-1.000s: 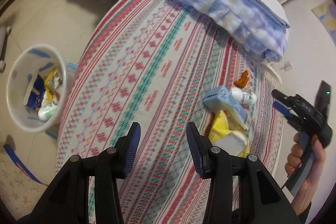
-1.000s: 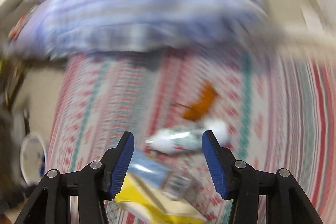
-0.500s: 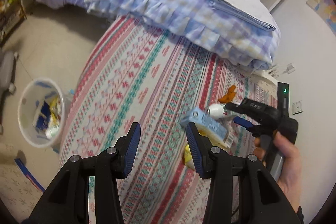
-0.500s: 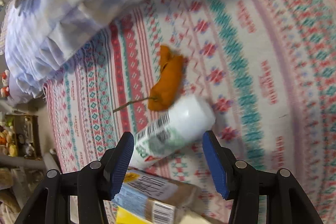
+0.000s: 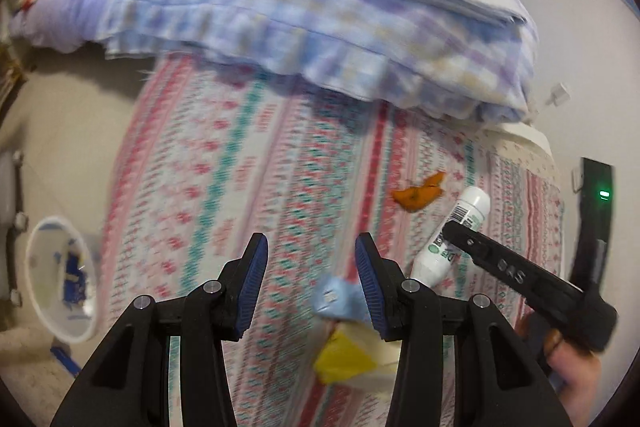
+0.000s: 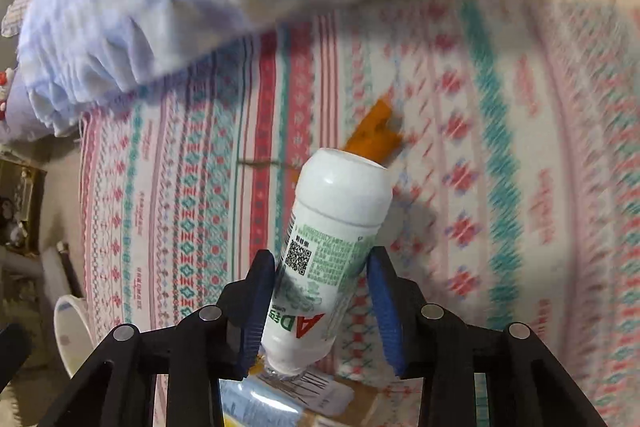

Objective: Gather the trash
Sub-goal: 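Grasp the orange peel with the left tool while the right tool grasps the white AD bottle, then carry peel and bottle to the wastebasket and open both tools over it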

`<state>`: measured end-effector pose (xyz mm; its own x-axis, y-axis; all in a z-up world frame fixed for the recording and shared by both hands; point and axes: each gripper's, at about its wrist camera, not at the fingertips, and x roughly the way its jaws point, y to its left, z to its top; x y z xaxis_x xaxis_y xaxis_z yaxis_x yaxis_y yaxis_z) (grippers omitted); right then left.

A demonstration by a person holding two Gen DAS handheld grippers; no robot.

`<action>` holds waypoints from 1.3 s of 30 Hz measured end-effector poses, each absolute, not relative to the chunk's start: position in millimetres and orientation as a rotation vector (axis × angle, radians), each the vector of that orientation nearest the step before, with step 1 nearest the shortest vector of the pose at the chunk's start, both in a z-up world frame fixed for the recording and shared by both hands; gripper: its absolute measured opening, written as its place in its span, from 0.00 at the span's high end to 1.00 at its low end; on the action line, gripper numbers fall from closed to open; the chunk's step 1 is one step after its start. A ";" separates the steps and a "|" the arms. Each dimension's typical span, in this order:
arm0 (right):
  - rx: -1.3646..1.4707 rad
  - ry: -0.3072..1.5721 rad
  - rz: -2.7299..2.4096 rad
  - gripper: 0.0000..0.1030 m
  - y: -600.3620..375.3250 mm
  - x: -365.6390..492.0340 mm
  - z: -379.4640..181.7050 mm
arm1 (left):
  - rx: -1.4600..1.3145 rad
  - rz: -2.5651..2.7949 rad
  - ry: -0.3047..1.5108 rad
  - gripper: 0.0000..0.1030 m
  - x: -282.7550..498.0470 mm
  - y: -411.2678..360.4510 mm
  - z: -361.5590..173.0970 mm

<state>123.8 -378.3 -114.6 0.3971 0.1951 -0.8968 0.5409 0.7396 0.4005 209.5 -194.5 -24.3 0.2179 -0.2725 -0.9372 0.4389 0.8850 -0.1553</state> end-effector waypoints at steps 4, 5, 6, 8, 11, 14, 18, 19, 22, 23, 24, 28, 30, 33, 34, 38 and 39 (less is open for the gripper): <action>0.709 1.149 -0.299 0.60 -397.6 110.3 -98.4 | 0.189 -0.582 1.297 0.53 212.9 -243.6 -46.7; 0.685 1.135 -0.322 0.60 -403.6 106.2 -92.3 | 0.199 -0.593 1.301 0.53 212.5 -252.8 -50.5; 0.669 1.122 -0.342 0.60 -410.5 102.2 -86.9 | 0.211 -0.605 1.301 0.53 213.2 -265.9 -56.7; 0.662 1.102 -0.367 0.60 -423.3 92.8 -77.5 | 0.227 -0.620 1.299 0.53 212.7 -285.9 -66.8; 0.658 1.089 -0.377 0.60 -436.2 82.3 -69.7 | 0.242 -0.644 1.341 0.52 213.2 -310.2 -85.1; 0.634 1.060 -0.411 0.60 -448.3 71.2 -57.3 | 0.221 -0.640 1.381 0.52 214.4 -328.1 -103.3; 0.662 1.021 -0.389 0.60 -455.6 59.6 -45.2 | 0.270 -0.580 1.391 0.52 220.0 -348.6 -126.5; 0.658 1.012 -0.390 0.60 -456.3 56.5 -41.9 | 0.274 -0.545 1.385 0.52 222.5 -350.9 -131.3; 0.618 0.993 -0.404 0.60 -456.2 49.3 -32.0 | 0.202 -0.546 1.336 0.58 223.7 -350.6 -129.6; 0.606 0.986 -0.405 0.60 -456.6 47.7 -29.1 | 0.199 -0.565 1.320 0.75 221.6 -351.5 -128.8; 0.607 0.984 -0.402 0.60 -457.3 48.3 -28.3 | 0.209 -0.570 1.311 0.75 219.3 -351.4 -128.1; 0.611 0.997 -0.385 0.60 -456.9 49.2 -32.1 | 0.194 -0.562 1.293 0.78 213.1 -337.5 -122.2; 0.606 0.996 -0.381 0.60 -454.6 49.9 -31.8 | 0.165 -0.560 1.294 0.80 211.6 -325.6 -116.5; 0.601 0.986 -0.369 0.60 -450.2 51.5 -28.1 | 0.125 -0.571 1.285 0.80 207.4 -302.3 -100.7; 0.598 0.983 -0.362 0.60 -448.0 52.1 -26.7 | 0.114 -0.574 1.281 0.80 205.2 -293.8 -94.4; 0.576 0.985 -0.347 0.60 -439.6 56.7 -26.1 | 0.094 -0.572 1.252 0.80 195.4 -254.1 -65.3; 0.571 0.988 -0.343 0.60 -437.1 58.6 -26.3 | 0.101 -0.562 1.242 0.80 193.4 -242.5 -58.2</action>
